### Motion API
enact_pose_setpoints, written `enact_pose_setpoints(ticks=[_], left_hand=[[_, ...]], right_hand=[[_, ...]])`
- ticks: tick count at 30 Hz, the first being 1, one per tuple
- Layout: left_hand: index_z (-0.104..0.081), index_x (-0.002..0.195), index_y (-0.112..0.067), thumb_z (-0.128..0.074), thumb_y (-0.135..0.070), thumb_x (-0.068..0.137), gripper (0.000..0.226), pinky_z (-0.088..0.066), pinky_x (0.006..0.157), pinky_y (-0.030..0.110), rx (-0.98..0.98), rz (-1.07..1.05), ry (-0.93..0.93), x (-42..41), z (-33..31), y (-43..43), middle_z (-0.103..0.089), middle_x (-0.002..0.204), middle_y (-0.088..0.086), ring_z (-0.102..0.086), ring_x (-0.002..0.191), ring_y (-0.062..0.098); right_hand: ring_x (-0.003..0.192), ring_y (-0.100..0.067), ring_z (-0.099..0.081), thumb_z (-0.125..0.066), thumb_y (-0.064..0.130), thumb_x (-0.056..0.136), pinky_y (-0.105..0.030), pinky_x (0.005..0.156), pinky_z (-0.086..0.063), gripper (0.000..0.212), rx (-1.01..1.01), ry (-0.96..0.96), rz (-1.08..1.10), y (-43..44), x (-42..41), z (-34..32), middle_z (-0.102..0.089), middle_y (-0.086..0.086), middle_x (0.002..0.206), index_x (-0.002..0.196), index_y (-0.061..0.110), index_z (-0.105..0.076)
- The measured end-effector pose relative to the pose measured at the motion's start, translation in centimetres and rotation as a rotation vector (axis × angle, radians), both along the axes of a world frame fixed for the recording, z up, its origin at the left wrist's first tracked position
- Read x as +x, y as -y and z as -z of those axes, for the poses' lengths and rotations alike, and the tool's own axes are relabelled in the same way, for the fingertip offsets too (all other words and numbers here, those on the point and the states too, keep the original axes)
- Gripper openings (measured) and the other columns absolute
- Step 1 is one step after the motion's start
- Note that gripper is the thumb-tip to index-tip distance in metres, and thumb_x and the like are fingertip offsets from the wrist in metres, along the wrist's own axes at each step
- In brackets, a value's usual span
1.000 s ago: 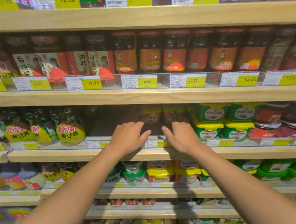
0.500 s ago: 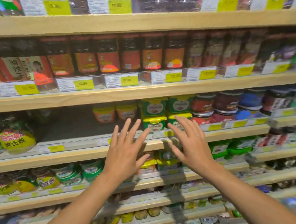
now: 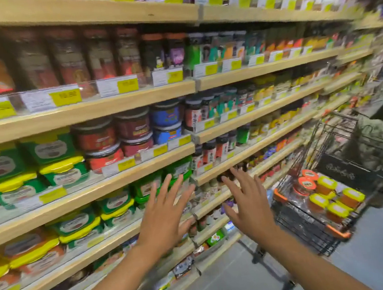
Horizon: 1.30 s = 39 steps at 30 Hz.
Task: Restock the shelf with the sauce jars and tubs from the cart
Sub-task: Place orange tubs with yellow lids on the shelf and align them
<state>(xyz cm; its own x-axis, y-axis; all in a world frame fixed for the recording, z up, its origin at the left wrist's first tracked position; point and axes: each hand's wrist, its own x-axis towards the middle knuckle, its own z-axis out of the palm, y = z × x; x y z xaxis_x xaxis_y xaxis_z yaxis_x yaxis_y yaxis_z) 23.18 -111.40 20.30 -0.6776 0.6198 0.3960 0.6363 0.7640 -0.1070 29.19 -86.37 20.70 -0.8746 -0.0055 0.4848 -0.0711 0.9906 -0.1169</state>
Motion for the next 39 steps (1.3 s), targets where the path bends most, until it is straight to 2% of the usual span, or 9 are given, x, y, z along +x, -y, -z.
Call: enact_pose_setpoints(ticks=[10,14,17,20,22,23,26,29,39], left_hand=[[-0.017,0.159,-0.034,-0.06,-0.057,0.091,0.084,-0.012,0.125,0.044,0.009,0.316,0.221,-4.4,5.4,-20.2,-0.012,0.168,0.001,-0.011,0.155,0.026],[-0.024,0.158,-0.032,-0.059,-0.057,0.091,0.08,-0.001,0.125,0.04,-0.032,0.38,0.284,-7.7,7.5,-27.7,-0.02,0.167,0.002,-0.009,0.155,0.024],[-0.024,0.158,-0.032,-0.058,-0.057,0.091,0.079,-0.006,0.124,0.04,-0.035,0.445,0.37,-10.2,8.8,-33.3,-0.019,0.167,0.002,-0.009,0.155,0.025],[-0.021,0.159,-0.033,-0.058,-0.054,0.092,0.079,-0.002,0.121,0.038,-0.026,0.51,0.41,-12.8,9.6,-38.8,-0.01,0.168,-0.001,0.002,0.155,0.021],[-0.024,0.158,-0.033,-0.063,-0.052,0.091,0.08,-0.011,0.121,0.038,-0.026,0.539,0.415,-14.3,9.8,-42.4,-0.014,0.167,0.002,0.002,0.154,0.023],[-0.021,0.159,-0.033,-0.061,-0.051,0.093,0.08,-0.014,0.123,0.039,-0.041,0.557,0.463,-15.0,10.1,-44.2,-0.009,0.168,0.0,0.003,0.155,0.023],[-0.01,0.16,-0.035,-0.056,-0.05,0.097,0.079,-0.016,0.126,0.041,-0.073,0.6,0.587,-16.7,11.1,-49.1,-0.002,0.169,-0.005,0.007,0.156,0.019],[-0.009,0.159,-0.036,-0.056,-0.05,0.097,0.08,-0.015,0.126,0.042,-0.103,0.633,0.646,-18.1,12.3,-53.4,-0.004,0.169,-0.004,0.004,0.156,0.019],[-0.007,0.16,-0.033,-0.057,-0.042,0.099,0.08,-0.006,0.124,0.041,-0.181,0.601,0.793,-21.6,16.5,-67.8,0.001,0.169,-0.004,0.006,0.156,0.019]], right_hand=[[0.14,-0.027,-0.035,-0.074,0.039,0.077,-0.056,0.114,-0.03,0.071,-0.074,0.127,0.434,-17.7,4.6,4.0,-0.04,-0.002,0.151,0.141,0.027,-0.047],[0.137,-0.025,-0.04,-0.066,0.048,0.081,-0.052,0.111,-0.033,0.067,-0.096,0.182,0.592,-23.8,4.6,5.5,-0.043,0.001,0.148,0.142,0.029,-0.047],[0.133,-0.023,-0.041,-0.065,0.049,0.082,-0.048,0.11,-0.035,0.069,-0.12,0.202,0.669,-28.4,4.1,6.5,-0.042,0.004,0.146,0.144,0.03,-0.043],[0.134,-0.021,-0.042,-0.068,0.046,0.083,-0.043,0.111,-0.031,0.068,-0.19,0.207,0.779,-32.2,2.9,7.3,-0.043,0.004,0.146,0.143,0.028,-0.044],[0.134,-0.021,-0.041,-0.067,0.047,0.084,-0.042,0.111,-0.033,0.067,-0.237,0.235,0.841,-34.6,2.2,8.2,-0.042,0.005,0.148,0.143,0.026,-0.045],[0.135,-0.021,-0.041,-0.067,0.046,0.084,-0.041,0.111,-0.034,0.067,-0.26,0.248,0.866,-35.7,1.9,8.7,-0.041,0.005,0.149,0.144,0.026,-0.044],[0.14,-0.021,-0.036,-0.065,0.046,0.087,-0.042,0.116,-0.032,0.069,-0.336,0.287,0.923,-38.9,0.9,9.8,-0.038,0.002,0.154,0.148,0.024,-0.04],[0.144,-0.02,-0.031,-0.063,0.045,0.089,-0.044,0.119,-0.029,0.071,-0.404,0.319,0.957,-42.4,-0.2,10.7,-0.035,0.001,0.157,0.15,0.023,-0.036],[0.147,-0.02,-0.023,-0.062,0.041,0.092,-0.037,0.118,-0.027,0.074,-0.601,0.485,0.921,-57.7,-4.3,16.2,-0.026,-0.002,0.159,0.153,0.017,-0.028]])
